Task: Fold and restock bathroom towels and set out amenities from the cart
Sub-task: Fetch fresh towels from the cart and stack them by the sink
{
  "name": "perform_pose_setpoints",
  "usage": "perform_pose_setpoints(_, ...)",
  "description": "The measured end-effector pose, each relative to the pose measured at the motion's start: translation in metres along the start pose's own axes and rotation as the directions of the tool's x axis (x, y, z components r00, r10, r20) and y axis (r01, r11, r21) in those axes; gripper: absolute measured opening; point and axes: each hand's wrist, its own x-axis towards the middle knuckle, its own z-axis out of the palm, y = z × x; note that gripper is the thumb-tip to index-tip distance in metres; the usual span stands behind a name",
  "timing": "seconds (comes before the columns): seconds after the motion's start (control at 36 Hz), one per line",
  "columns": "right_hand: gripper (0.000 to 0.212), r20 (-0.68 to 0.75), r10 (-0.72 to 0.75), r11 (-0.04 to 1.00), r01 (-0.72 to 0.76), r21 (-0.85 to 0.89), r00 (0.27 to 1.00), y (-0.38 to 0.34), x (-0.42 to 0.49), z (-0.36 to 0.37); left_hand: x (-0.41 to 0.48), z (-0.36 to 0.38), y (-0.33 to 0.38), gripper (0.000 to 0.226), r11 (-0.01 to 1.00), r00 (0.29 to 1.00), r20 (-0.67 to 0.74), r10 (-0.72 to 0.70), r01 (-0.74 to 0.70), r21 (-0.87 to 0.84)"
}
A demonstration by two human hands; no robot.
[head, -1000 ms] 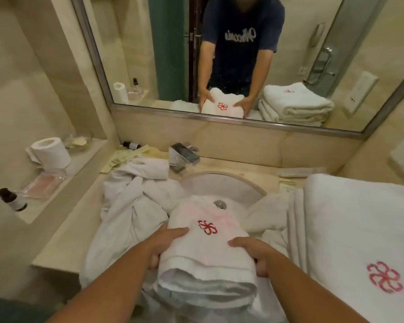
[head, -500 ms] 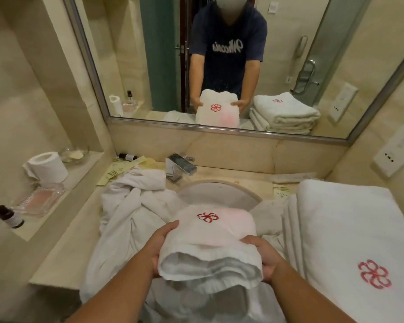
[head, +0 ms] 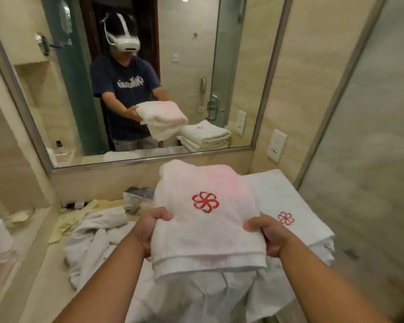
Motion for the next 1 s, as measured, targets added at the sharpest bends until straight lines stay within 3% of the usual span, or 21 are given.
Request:
perform_pose_setpoints(0.08,0.072,-0.119,-0.128,0.990,0.135,0.048,0.985,-0.012,-0.049,-0.005,-0.015,0.040,0.011,0.051,0.993,0.999,0.036,0.018,-0.022,0.112)
perform_pose_setpoints(0.17,0.060,-0.269,-0.191,0.972,0.220,0.082,0.944,-0.020,-0.097,-0.015,-0.028,0.083,0.013,0.059,0.960,0.995,0.094,0.012,-0.038,0.278)
perform_pose_setpoints(0.22,0.058,-0.348,-0.243,0.953,0.290,0.089,0.905,-0.022,-0.130,-0.024,-0.041,0.118,0.009,0.037,0.933,0.990,0.139,0.006,-0.056,0.356)
perform_pose_setpoints(0.28,0.061,-0.432,-0.308,0.923,0.376,0.080,0.848,-0.022,-0.165,-0.034,-0.055,0.153,0.001,0.022,0.915,0.982,0.188,0.011,-0.086,0.394)
perform_pose_setpoints(0.42,0.084,-0.602,-0.415,0.855,0.519,-0.001,0.682,-0.011,-0.261,-0.060,-0.079,0.230,-0.034,0.033,0.873,0.941,0.339,0.005,-0.169,0.457)
perform_pose_setpoints(0.47,0.077,-0.660,-0.459,0.817,0.574,-0.050,0.595,-0.002,-0.300,-0.071,-0.087,0.261,-0.052,0.036,0.853,0.912,0.411,-0.001,-0.214,0.476)
perform_pose_setpoints(0.56,0.065,-0.750,-0.500,0.761,0.633,-0.143,0.432,0.012,-0.357,-0.083,-0.104,0.304,-0.078,0.018,0.836,0.874,0.486,-0.003,-0.265,0.481)
perform_pose_setpoints(0.61,0.071,-0.794,-0.524,0.712,0.670,-0.210,0.308,0.026,-0.399,-0.088,-0.114,0.334,-0.103,0.041,0.831,0.831,0.556,-0.012,-0.301,0.468)
perform_pose_setpoints(0.64,0.070,-0.808,-0.527,0.696,0.679,-0.234,0.263,0.034,-0.420,-0.089,-0.121,0.348,-0.116,0.041,0.835,0.812,0.583,-0.012,-0.313,0.453)
perform_pose_setpoints(0.72,0.048,-0.834,-0.536,0.664,0.677,-0.319,0.133,0.062,-0.500,-0.097,-0.155,0.397,-0.166,0.028,0.845,0.723,0.691,-0.012,-0.361,0.393)
perform_pose_setpoints(0.83,0.045,-0.844,-0.531,0.618,0.646,-0.448,-0.077,0.097,-0.606,-0.104,-0.202,0.457,-0.237,0.061,0.884,0.545,0.836,-0.064,-0.359,0.301)
perform_pose_setpoints(0.92,0.045,-0.836,-0.507,0.594,0.618,-0.515,-0.210,0.125,-0.676,-0.103,-0.240,0.500,-0.293,0.055,0.886,0.470,0.880,-0.071,-0.377,0.272)
perform_pose_setpoints(1.0,0.039,-0.811,-0.480,0.583,0.569,-0.580,-0.335,0.157,-0.742,-0.095,-0.279,0.540,-0.348,0.069,0.878,0.398,0.911,-0.105,-0.393,0.273)
